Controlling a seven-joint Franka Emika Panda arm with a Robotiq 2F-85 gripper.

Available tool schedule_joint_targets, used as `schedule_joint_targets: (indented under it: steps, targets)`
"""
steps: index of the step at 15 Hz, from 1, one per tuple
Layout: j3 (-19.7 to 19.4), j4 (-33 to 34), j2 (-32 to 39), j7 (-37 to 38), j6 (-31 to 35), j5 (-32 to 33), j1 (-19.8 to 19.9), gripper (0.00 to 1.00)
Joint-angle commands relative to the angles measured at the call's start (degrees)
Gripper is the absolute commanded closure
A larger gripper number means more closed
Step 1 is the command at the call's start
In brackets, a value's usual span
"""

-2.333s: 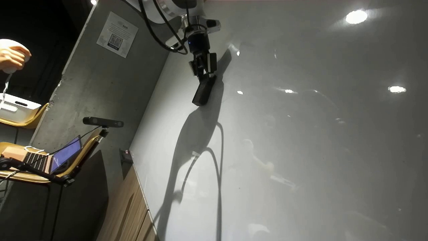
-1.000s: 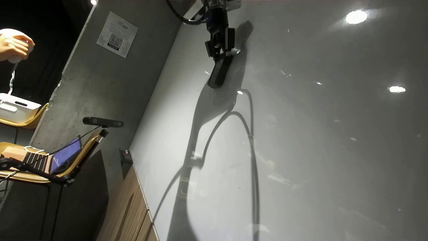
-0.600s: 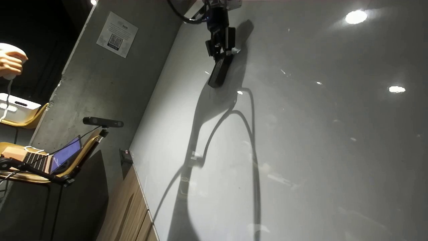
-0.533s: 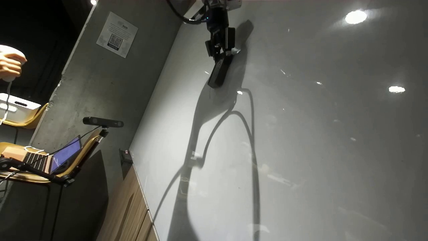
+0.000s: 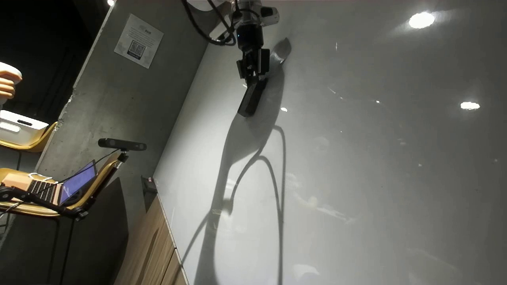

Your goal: Erase the drawings on the board

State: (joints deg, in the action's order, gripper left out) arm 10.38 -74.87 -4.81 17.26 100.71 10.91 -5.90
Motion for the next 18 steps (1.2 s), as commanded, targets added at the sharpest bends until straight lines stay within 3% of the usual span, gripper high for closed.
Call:
schedule_joint_targets:
  steps: [1,8,18]
  targets:
    - [-0.89,-6.15,0.36,0.94,10.05,-1.62,0.51,0.68]
    - [-1.06,-12.71,-2.14,2.58,13.88,-1.87,0.8,0.68]
    - [-1.24,-13.98,-2.6,3.76,14.34,0.58,1.63,0.68]
